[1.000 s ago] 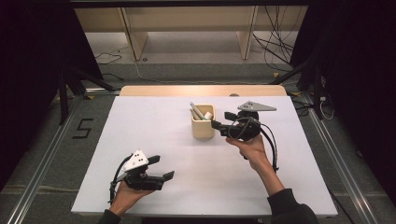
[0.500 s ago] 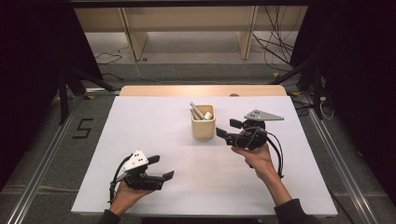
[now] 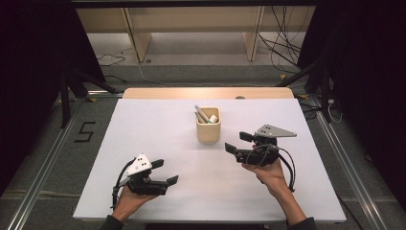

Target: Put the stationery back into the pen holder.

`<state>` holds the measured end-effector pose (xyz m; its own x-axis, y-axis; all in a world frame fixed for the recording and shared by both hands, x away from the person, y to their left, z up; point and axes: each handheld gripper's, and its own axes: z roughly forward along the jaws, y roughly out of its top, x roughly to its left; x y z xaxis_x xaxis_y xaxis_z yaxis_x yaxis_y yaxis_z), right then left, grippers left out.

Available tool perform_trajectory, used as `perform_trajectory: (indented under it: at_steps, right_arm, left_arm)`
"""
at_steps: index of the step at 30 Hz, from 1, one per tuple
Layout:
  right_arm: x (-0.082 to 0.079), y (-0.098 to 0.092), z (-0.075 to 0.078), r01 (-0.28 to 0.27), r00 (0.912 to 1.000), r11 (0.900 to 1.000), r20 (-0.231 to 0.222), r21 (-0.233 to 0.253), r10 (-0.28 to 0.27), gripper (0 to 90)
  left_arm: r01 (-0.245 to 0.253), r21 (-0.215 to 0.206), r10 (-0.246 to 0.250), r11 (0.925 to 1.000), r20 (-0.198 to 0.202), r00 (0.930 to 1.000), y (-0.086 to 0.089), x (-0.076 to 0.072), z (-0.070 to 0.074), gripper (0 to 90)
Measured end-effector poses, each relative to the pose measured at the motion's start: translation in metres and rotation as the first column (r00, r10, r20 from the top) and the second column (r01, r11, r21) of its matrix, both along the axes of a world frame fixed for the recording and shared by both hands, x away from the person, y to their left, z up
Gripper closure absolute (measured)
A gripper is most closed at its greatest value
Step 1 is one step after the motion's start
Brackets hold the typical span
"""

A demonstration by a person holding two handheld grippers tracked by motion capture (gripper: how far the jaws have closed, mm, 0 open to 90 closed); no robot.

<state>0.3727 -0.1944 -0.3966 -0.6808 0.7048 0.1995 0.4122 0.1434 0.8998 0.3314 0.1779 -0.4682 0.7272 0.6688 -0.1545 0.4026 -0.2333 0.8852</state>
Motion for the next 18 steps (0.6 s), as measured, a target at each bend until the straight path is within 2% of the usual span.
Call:
perform_trajectory:
  at_steps: [4,15,18]
  right_arm:
    - [-0.012,-0.007,-0.005,0.003,0.9999,1.000,0.014,-0.011,-0.003,23.0]
    - [-0.037,-0.026,-0.022,0.000,1.0000,0.999,0.010,0.034,-0.001,22.9]
    - [-0.043,-0.030,-0.027,0.005,0.9998,0.999,0.021,0.033,-0.005,22.6]
  left_arm:
    - [0.001,0.000,-0.001,1.0000,0.001,1.0000,0.000,0.000,0.000,15.9]
    - [0.004,-0.019,-0.004,0.9998,0.005,1.0000,0.000,-0.001,0.001,15.7]
    - [0.002,-0.024,-0.002,0.9997,0.006,1.0000,0.001,-0.001,0.001,15.6]
